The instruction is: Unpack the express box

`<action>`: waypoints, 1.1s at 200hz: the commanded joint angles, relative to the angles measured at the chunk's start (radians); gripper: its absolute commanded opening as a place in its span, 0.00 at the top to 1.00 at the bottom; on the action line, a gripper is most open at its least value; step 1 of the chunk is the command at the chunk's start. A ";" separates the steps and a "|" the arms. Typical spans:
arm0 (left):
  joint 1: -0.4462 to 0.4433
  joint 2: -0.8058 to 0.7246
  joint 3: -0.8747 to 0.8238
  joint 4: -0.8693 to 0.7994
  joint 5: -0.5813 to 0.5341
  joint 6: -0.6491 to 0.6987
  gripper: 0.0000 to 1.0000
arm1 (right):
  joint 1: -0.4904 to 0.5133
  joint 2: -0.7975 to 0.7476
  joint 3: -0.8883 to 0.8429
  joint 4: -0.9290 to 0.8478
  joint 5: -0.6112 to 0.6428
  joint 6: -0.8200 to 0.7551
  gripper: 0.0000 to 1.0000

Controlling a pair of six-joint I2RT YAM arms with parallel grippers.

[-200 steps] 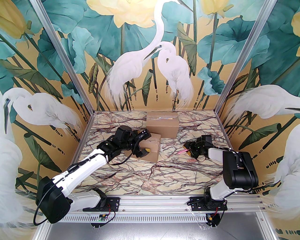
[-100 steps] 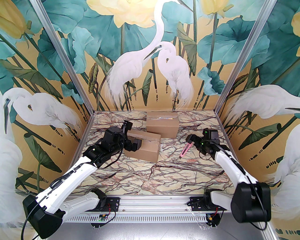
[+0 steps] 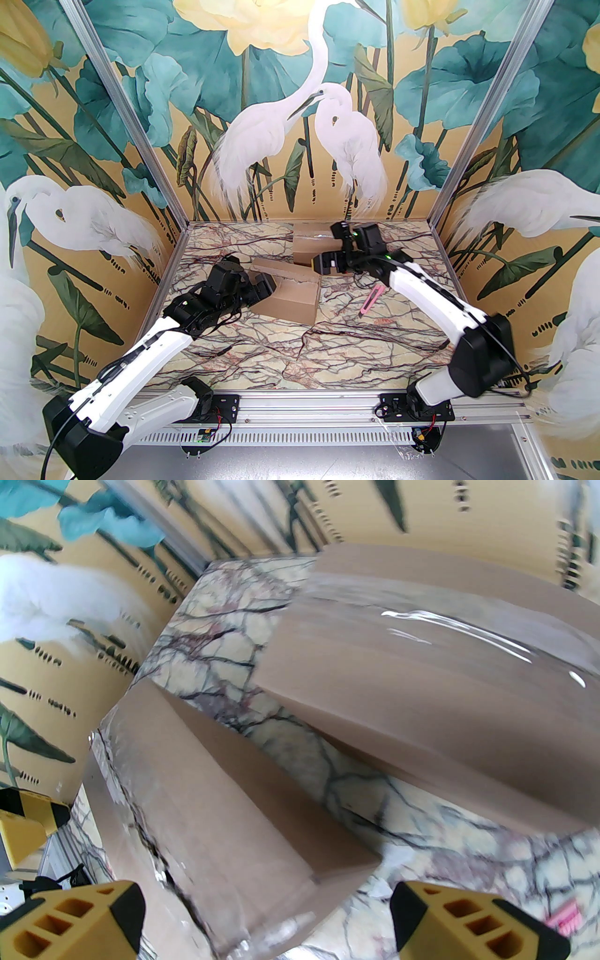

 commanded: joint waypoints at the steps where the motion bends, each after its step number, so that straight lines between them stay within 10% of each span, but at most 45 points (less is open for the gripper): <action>1: 0.008 0.026 -0.021 0.039 0.055 -0.078 0.00 | 0.024 0.087 0.086 -0.101 -0.024 -0.073 0.09; 116: 0.066 0.308 0.185 0.076 0.147 0.173 0.00 | 0.168 -0.091 -0.122 -0.083 0.035 0.033 0.32; 220: 0.180 0.242 0.156 -0.020 0.188 0.328 0.01 | 0.256 -0.026 0.061 -0.182 0.407 0.105 0.10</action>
